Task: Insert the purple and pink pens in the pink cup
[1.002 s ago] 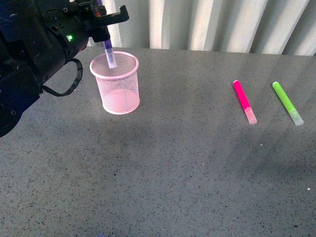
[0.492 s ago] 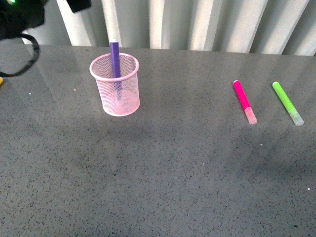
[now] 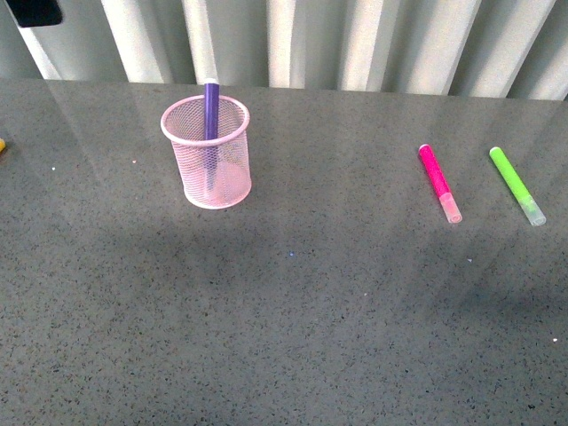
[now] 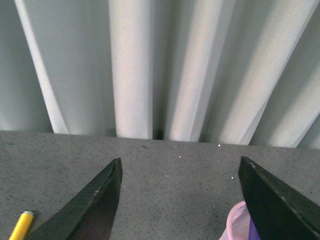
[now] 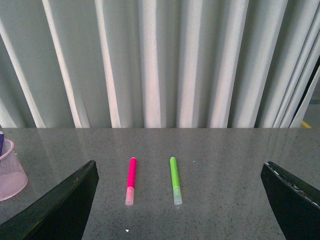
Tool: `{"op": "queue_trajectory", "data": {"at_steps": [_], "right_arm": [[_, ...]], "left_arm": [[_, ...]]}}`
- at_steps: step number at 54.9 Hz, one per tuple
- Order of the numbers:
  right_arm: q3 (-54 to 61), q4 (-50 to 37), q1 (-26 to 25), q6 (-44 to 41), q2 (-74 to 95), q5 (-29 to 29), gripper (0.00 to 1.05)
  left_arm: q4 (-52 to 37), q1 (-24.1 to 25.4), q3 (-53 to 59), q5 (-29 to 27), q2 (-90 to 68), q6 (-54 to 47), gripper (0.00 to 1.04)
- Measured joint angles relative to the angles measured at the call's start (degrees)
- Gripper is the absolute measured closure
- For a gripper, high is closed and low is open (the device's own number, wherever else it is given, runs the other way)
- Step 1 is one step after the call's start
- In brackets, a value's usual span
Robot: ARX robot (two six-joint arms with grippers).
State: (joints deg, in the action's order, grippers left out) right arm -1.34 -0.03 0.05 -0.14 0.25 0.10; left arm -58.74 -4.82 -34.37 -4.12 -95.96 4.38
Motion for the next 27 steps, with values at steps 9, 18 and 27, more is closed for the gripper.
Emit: {"op": "queue_trajectory", "data": {"at_steps": [9,18,27], "right_arm": [[0.02,0.00,0.00,0.00,0.00,-0.02,0.07],[0.02,0.00,-0.02,0.00,0.00,-0.02,0.07],[0.02,0.00,0.00,0.00,-0.02,-0.02,0.07]], "left_arm": [[-4.55,1.07,10.01,0.44,8.09,-3.04,0.62],[-7.74,3.52,18.95,3.93,12.87,-3.54,0.96],[-5.70,4.79,23.39,3.91,20.06,-3.80,1.01]]}}
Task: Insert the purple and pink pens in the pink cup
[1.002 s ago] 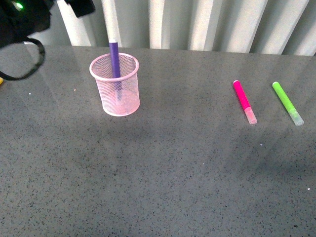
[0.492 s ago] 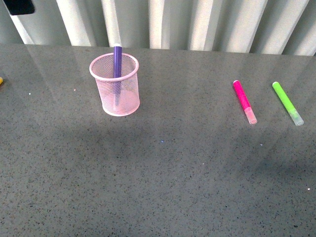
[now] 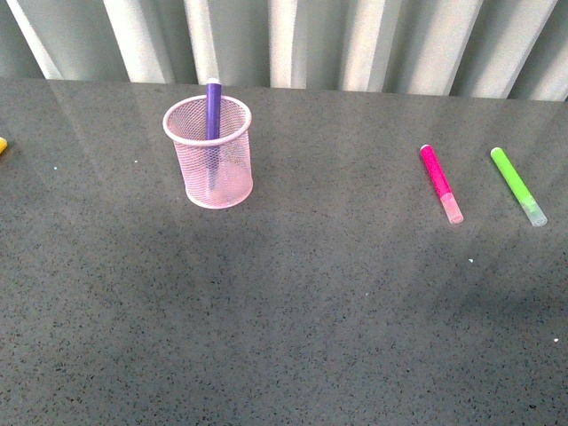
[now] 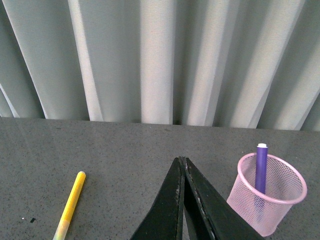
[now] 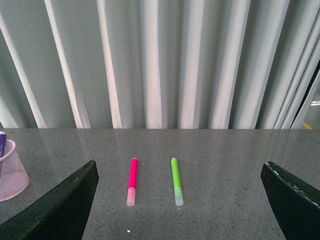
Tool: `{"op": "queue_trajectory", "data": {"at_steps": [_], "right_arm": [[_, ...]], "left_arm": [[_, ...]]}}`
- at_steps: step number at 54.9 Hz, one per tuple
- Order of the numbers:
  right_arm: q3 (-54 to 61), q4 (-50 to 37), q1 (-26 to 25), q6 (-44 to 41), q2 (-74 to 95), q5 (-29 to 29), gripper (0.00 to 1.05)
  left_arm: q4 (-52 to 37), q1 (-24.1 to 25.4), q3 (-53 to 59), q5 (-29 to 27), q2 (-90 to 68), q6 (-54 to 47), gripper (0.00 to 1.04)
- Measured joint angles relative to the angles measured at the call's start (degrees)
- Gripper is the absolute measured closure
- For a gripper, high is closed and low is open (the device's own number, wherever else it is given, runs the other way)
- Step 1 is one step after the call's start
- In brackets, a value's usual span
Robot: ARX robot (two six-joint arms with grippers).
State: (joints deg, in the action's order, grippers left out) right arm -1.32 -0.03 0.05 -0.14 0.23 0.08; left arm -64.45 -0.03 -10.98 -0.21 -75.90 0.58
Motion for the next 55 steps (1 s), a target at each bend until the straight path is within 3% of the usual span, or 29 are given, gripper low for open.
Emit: {"op": "queue_trajectory", "data": {"at_steps": [27,55], "right_arm": [[0.00,0.00,-0.02,0.00,0.00,0.00,0.07],[-0.02,0.00,0.00,0.00,0.00,0.00,0.07]], "left_arm": [[13.31,-0.02,8.09,0.20,20.98,-0.13,1.01],[33.29,-0.02,10.51,0.20,44.26,-0.15,1.01]]}}
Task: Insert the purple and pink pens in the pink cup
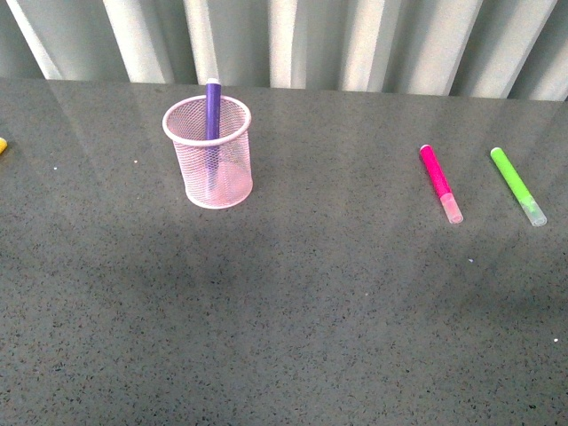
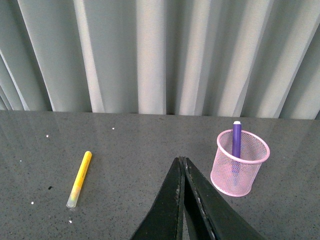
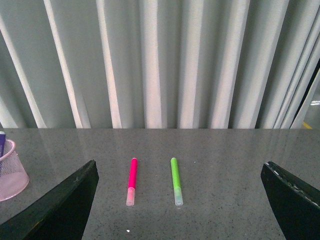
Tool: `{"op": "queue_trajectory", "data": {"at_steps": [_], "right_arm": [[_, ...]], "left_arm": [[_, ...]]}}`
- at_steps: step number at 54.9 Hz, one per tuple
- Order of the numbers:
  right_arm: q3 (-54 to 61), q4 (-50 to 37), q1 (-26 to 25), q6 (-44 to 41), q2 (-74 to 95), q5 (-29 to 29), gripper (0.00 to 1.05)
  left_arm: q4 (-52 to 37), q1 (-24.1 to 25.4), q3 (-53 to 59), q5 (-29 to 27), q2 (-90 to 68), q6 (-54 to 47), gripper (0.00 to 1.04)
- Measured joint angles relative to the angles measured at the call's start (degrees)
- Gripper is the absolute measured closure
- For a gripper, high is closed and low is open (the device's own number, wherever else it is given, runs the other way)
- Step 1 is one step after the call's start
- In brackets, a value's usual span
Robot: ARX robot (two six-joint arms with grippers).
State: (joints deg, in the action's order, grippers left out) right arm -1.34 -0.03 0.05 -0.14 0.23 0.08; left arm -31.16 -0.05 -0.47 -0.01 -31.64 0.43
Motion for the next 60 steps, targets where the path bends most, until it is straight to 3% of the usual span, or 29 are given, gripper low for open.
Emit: {"op": "queue_trajectory", "data": {"at_steps": [47,51,60], "right_arm": [[0.02,0.00,0.00,0.00,0.00,0.00,0.07],[0.00,0.00,0.00,0.00,0.02,0.02,0.07],[0.00,0.00,0.00,0.00,0.02,0.00,0.07]], "left_arm": [[21.18,0.00,0.02,0.00,21.86,0.00,1.01],[30.21,0.00,-0.02,0.00,28.92,0.00,1.01],[31.02,0.00,-0.02,0.00,31.39,0.00,1.01]]}}
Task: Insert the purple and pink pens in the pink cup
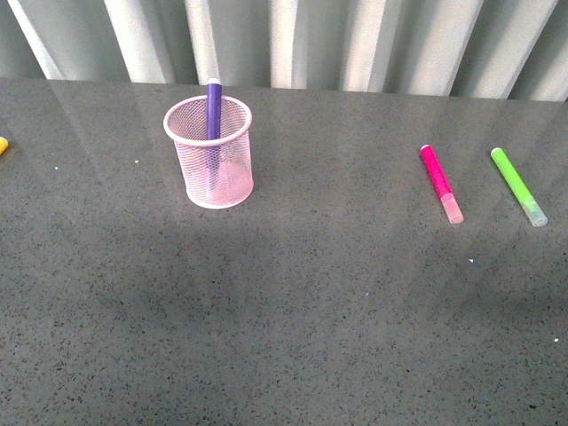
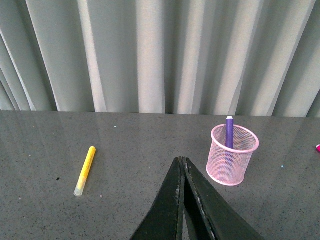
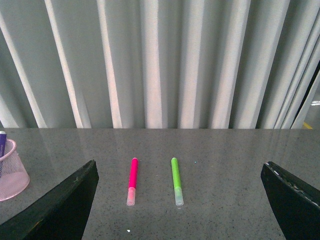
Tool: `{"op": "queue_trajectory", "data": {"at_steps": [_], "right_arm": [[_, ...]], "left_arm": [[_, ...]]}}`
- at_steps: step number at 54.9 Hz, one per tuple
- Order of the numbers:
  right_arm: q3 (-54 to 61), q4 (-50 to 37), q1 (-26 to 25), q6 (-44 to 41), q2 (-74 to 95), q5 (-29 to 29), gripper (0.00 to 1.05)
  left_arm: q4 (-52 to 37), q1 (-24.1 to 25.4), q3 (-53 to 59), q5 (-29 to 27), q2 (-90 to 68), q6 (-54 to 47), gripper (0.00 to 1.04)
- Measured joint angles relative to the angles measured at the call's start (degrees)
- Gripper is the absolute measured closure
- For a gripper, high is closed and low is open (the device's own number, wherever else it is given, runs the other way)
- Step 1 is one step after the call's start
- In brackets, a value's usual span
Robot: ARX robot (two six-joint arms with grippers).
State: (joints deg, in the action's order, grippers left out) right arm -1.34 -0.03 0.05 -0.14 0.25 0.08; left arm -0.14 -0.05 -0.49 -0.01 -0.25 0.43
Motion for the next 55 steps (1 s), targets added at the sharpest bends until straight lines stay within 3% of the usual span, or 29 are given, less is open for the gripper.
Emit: {"op": "queue_trajectory", "data": {"at_steps": [4,33,35,39,42,55], "right_arm": [[0.02,0.00,-0.02,0.00,0.00,0.00,0.07],[0.00,0.02,0.00,0.00,0.00,0.04,0.07],[-0.83,2.78,0.83,1.05,1.31,3.10,0.07],[-6.45,14.25,2.36,3.26,11.30,13.27,0.07],[-9.44,15.98,0.87,3.96,20.04,15.96,0.07],[-32.04,16.35,-2.21,9.66,63.21,8.61,0.07]], "left_arm": [[0.04,0.00,0.00,0.00,0.02,0.02,0.99],[0.11,0.00,0.00,0.00,0.02,0.00,0.09],[0.11,0.00,0.00,0.00,0.02,-0.07,0.05],[0.11,0.00,0.00,-0.07,0.02,-0.11,0.07],[0.11,0.00,0.00,0.07,0.04,-0.17,0.07],[0.11,0.00,0.00,0.02,0.04,-0.15,0.07]]}}
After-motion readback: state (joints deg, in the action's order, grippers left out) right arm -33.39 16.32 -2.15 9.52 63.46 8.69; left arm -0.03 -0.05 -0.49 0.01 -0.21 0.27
